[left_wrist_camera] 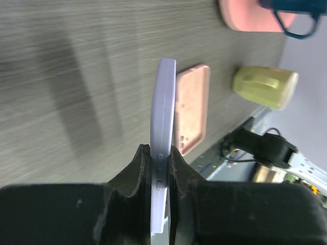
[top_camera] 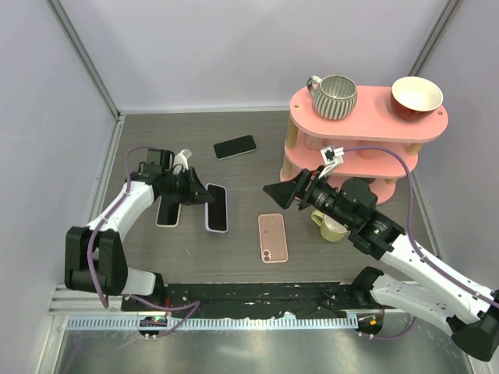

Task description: Put the phone into the phone case

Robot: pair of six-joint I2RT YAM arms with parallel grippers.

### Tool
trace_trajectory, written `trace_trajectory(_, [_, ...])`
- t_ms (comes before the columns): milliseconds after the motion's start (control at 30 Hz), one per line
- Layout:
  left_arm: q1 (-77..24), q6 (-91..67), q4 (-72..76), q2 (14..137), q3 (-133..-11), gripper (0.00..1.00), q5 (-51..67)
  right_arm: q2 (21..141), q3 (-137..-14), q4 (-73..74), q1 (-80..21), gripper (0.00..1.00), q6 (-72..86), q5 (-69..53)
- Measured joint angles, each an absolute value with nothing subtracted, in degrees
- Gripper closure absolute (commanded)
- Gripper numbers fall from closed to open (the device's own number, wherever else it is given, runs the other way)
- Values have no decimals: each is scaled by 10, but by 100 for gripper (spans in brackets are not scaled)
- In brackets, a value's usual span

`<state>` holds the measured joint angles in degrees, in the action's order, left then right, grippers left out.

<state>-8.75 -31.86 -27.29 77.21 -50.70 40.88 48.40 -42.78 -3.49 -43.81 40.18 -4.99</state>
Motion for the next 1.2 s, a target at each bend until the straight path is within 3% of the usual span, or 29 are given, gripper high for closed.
trace_trajectory(600, [-50,-182,-410,949,-610,100,253,378,-397,70,-438,9,362,-36])
trace_trajectory(833, [-39,-173,-418,987,-645,100,266,361,-394,95,-438,9,357,-38])
trace_trajectory(867, [-37,-173,-420,992,-648,99,269,359,-394,96,-438,9,356,-37])
trace_trajectory(900, [-34,-173,-421,996,-652,87,272,358,-394,98,-438,9,355,-37])
trace_trajectory(967, [-30,-174,-422,1003,-657,77,274,355,-394,102,-438,9,352,-37])
trace_trajectory(1200, [-23,-178,-426,1017,-663,71,245,355,-394,109,-438,9,350,-37])
